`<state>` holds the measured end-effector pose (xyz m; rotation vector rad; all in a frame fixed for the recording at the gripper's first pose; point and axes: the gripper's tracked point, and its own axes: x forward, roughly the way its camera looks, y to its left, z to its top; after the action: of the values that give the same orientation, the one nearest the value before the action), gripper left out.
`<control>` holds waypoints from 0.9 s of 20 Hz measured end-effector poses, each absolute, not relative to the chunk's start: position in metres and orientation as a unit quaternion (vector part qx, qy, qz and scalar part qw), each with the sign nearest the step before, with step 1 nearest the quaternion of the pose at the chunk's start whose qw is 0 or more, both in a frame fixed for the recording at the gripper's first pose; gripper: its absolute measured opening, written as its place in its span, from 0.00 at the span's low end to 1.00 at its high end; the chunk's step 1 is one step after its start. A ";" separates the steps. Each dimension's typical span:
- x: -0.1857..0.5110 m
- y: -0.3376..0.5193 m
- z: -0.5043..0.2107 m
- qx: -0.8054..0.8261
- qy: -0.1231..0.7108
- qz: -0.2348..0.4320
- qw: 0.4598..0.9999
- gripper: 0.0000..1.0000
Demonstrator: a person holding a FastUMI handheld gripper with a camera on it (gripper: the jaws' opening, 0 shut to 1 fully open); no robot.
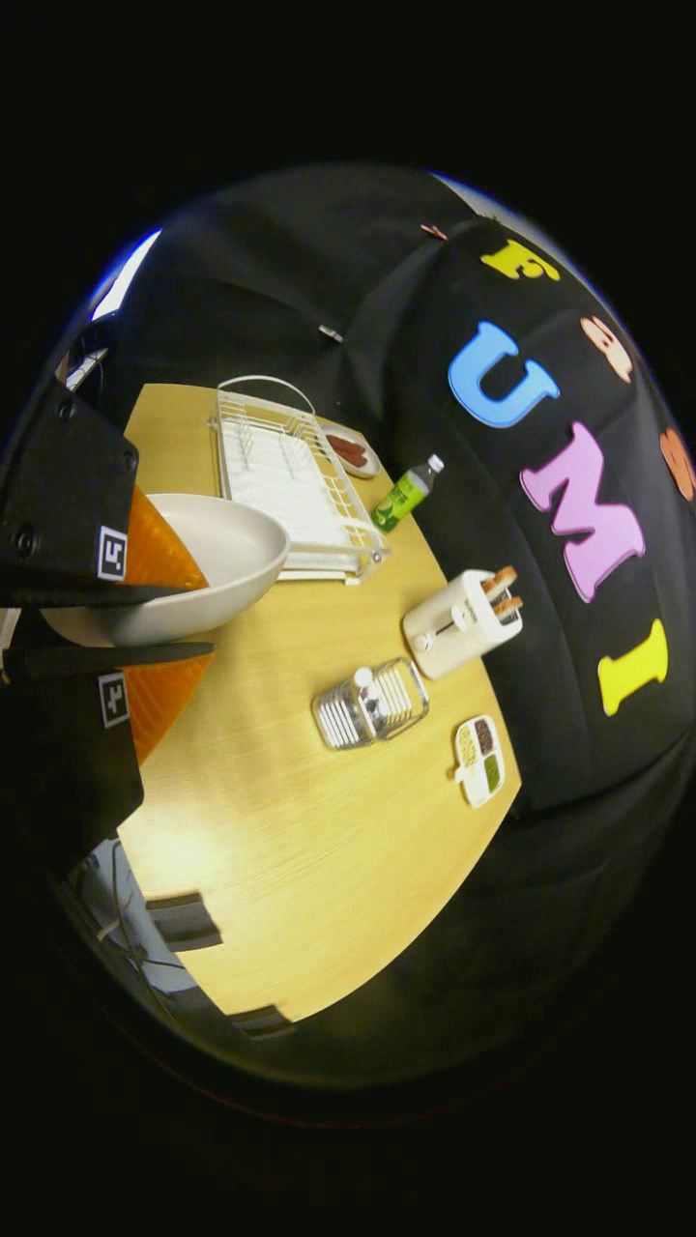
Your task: Take the plate from the dish rack, then take the spoon from the basket and place it into the plate.
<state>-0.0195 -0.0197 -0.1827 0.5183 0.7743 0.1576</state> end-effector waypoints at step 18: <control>0.074 -0.032 -0.307 0.234 0.450 0.158 0.847 0.24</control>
<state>0.0743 -0.0321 -0.3066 0.4926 0.9496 0.3321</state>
